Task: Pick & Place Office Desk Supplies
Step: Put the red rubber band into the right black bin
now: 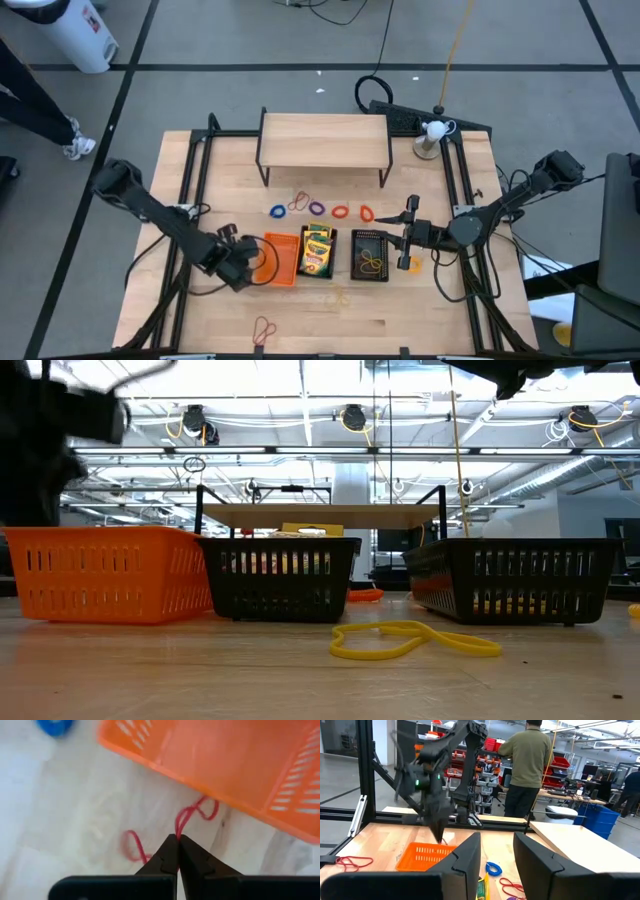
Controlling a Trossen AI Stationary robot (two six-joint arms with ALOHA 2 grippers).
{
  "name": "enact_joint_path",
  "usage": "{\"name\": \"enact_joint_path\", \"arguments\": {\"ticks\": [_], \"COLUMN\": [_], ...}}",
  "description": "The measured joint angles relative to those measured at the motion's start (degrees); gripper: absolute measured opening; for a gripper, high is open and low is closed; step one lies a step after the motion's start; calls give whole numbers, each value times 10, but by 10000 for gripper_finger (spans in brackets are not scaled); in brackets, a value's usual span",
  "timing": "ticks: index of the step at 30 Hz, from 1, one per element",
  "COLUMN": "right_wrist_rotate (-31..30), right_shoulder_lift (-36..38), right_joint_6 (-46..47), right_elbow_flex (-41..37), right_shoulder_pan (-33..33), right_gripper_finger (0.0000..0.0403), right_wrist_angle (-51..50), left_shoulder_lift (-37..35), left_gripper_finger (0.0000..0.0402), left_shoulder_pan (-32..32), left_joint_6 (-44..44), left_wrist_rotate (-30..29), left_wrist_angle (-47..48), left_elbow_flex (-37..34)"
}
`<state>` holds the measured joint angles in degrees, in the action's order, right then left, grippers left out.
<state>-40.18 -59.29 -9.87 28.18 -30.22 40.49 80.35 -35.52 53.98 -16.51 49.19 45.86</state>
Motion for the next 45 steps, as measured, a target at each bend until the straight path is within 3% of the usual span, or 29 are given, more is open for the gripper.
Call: {"name": "enact_joint_path", "arguments": {"ticks": [5, 10, 12, 16, 20, 26, 29, 34, 45], "right_wrist_rotate": [0, 1, 29, 143, 179, 180, 182, 223, 222], "right_shoulder_lift": [0, 0, 0, 0, -11, -61, -88, -120, -144], "right_joint_6": [0, 5, 16, 24, 33, 32, 30, 21, 24], "right_elbow_flex": [0, 0, 0, 0, 0, 0, 0, 0, 0], "right_shoulder_pan": [0, 0, 1, 11, 21, 36, 42, 56, 81], "right_gripper_finger": [105, 105, 105, 105, 105, 105, 105, 105, 105], "right_wrist_angle": [0, 0, -1, 10, 31, 96, 139, 194, 215], "left_shoulder_lift": [-35, -50, -52, -51, -50, -16, 7, 50, 136], "left_gripper_finger": [1, 1, 1, 1, 1, 1, 0, 0, 0], "left_shoulder_pan": [-11, -18, -17, -6, 23, 84, 119, 178, 243], "left_joint_6": [2, -47, -78, -169, -318, -487, -531, -539, -522], "left_wrist_rotate": [-61, -141, -192, -283, -285, -239, -192, -95, 52], "left_wrist_angle": [48, 39, 22, -96, -282, -488, -558, -629, -778], "left_elbow_flex": [57, 117, 145, 163, 158, 156, 156, 156, 156]}}
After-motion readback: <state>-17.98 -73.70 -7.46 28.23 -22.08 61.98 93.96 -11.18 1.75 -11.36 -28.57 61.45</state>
